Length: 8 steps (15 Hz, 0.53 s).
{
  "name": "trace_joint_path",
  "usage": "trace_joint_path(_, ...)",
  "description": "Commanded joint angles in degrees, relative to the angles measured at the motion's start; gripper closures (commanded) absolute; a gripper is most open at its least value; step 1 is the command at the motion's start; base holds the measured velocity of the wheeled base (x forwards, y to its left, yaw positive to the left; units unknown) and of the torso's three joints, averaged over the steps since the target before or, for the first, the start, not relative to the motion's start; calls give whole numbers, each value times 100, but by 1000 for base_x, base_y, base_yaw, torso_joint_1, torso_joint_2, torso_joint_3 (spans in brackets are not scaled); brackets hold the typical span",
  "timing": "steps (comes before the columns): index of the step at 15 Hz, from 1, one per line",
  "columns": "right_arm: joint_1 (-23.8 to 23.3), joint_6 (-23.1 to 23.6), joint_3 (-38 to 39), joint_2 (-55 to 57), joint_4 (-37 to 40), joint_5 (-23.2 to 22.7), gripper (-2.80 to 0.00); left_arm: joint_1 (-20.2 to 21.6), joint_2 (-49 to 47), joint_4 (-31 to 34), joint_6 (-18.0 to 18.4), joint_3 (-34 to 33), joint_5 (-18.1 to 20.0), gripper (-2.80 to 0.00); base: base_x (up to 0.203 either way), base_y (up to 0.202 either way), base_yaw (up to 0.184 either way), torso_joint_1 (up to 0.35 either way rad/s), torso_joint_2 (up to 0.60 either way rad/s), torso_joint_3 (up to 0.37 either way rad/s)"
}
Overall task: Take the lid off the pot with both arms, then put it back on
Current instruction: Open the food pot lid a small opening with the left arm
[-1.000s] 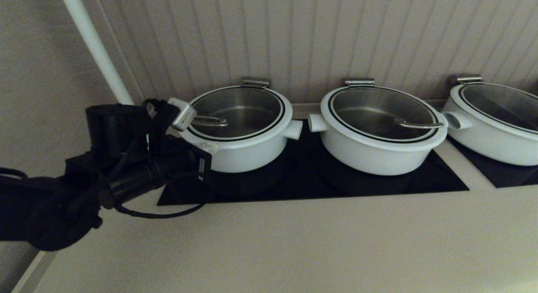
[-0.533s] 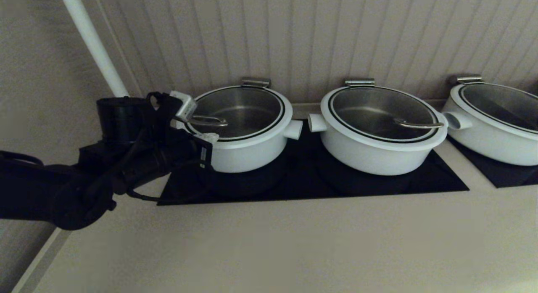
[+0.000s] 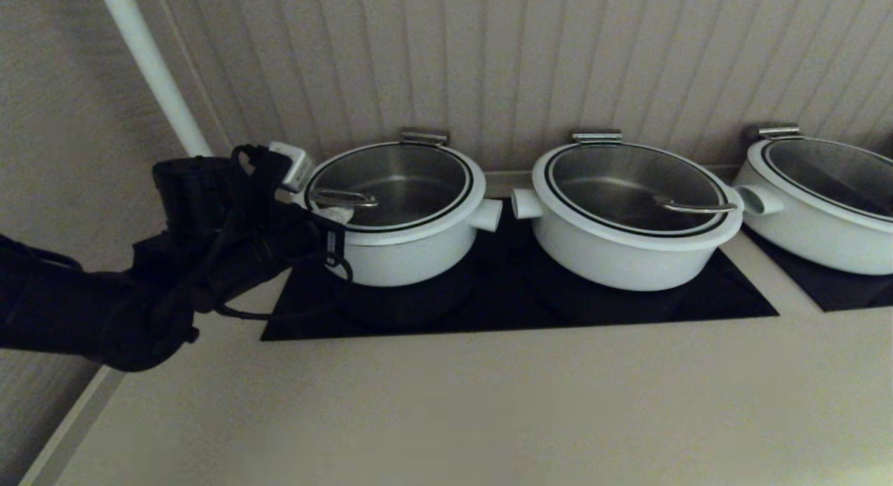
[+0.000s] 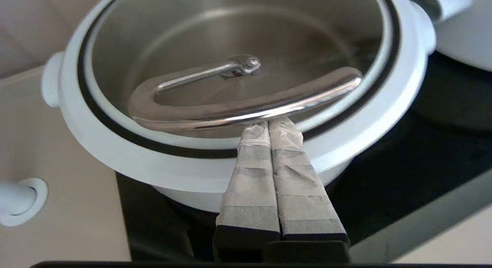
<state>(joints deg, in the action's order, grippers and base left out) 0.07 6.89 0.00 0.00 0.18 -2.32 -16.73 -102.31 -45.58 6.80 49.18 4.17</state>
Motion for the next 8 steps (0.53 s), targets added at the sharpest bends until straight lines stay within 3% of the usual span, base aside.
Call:
trace_joint_path(1, 2, 6, 0, 9, -1, -5, 0, 8, -58, -30, -3, 164, -82, 0, 0, 0, 0, 0, 0, 0)
trace_joint_path(8, 1, -3, 0, 0, 8, -50, 0, 12, -52, -3, 6, 540, -83, 0, 0, 0, 0, 0, 0, 0)
